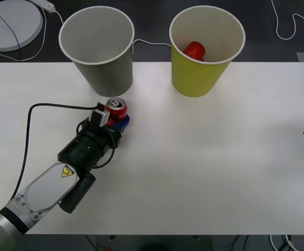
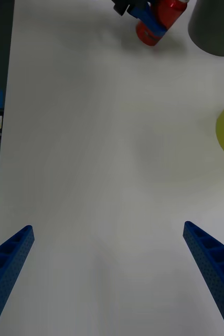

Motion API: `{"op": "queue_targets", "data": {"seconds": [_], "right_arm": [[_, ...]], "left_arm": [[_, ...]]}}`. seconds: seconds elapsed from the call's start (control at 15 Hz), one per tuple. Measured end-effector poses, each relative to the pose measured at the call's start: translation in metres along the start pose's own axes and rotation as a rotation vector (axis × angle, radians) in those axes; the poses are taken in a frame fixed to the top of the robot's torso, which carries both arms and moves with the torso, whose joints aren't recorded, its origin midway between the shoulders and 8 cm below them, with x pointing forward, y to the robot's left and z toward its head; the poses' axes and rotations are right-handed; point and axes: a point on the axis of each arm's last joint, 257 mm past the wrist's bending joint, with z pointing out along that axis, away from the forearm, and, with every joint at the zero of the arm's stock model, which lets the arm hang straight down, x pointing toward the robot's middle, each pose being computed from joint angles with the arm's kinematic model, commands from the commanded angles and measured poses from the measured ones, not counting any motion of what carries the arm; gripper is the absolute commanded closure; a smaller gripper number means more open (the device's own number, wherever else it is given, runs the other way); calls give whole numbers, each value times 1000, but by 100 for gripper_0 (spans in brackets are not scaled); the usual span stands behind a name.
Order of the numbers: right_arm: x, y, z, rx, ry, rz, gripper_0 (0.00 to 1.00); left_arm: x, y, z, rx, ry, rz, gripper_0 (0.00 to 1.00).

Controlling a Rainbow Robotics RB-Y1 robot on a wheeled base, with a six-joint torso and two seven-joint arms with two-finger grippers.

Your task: Put the can into the green bin and the plastic bottle into the gray bin

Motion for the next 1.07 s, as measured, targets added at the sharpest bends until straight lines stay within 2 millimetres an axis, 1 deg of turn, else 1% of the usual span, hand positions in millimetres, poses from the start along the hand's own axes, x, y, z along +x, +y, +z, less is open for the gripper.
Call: {"op": "queue_targets", "data": {"seconds": [0.2, 0.33, 0.53, 0.67, 1.07], "right_arm": [[0, 0, 0, 0, 0, 0, 0], [0, 0, 0, 0, 0, 0, 0], [0, 0, 0, 0, 0, 0, 0], [0, 0, 0, 0, 0, 0, 0], [0, 0, 0, 0, 0, 0, 0]], "left_arm": [[-6, 2, -5, 27, -3, 10, 100], [-11, 1, -14, 73, 4, 1, 100], [-18, 4, -36, 152, 25, -19, 100], [-21, 7, -51, 217, 50, 1, 100], [-28, 22, -99, 434, 170, 152, 100]]}}
